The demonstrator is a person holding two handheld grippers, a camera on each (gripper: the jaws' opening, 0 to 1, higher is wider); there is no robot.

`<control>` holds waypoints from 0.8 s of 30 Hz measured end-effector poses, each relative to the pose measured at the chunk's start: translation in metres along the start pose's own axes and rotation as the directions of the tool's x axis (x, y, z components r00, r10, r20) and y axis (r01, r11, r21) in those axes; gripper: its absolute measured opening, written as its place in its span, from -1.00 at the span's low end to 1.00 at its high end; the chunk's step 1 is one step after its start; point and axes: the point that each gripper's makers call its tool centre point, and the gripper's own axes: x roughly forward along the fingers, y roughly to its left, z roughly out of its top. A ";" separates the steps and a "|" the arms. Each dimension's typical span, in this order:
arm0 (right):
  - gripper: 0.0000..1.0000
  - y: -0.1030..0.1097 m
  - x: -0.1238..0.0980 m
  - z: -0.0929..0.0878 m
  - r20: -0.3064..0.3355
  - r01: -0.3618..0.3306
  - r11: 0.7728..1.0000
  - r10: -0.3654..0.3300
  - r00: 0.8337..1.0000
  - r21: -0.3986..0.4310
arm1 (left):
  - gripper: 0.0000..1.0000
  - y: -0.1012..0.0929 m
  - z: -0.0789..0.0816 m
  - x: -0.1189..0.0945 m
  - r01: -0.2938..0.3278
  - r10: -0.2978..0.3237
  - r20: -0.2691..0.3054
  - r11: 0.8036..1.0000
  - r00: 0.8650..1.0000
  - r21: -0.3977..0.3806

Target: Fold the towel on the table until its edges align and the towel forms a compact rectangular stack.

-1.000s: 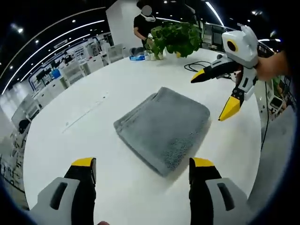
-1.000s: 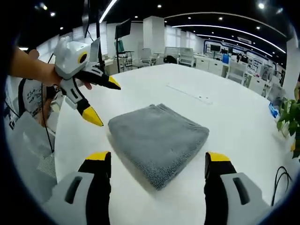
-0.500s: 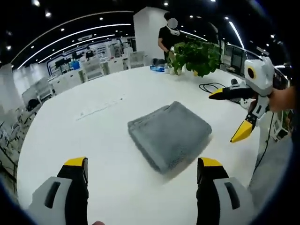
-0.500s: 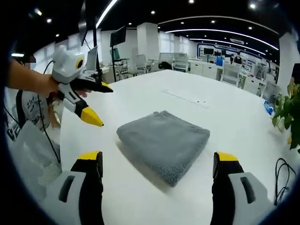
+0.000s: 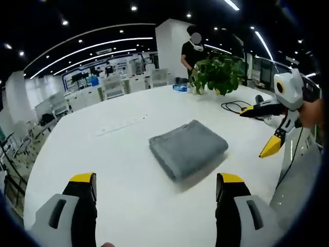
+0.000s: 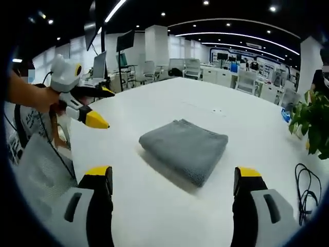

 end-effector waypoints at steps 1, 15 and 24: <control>0.99 0.001 -0.002 -0.002 -0.001 0.003 1.000 -0.003 1.000 0.000 | 0.99 -0.002 0.001 -0.004 -0.001 0.001 0.010 1.000 1.000 -0.002; 0.98 0.020 -0.043 -0.025 0.044 0.077 0.997 -0.078 0.996 0.028 | 0.98 -0.049 -0.012 -0.027 0.065 -0.064 0.077 0.998 0.995 -0.008; 0.96 0.037 -0.048 -0.039 0.037 0.075 0.996 -0.077 0.996 0.041 | 0.95 -0.075 -0.021 -0.044 0.106 -0.104 0.101 0.994 0.990 -0.022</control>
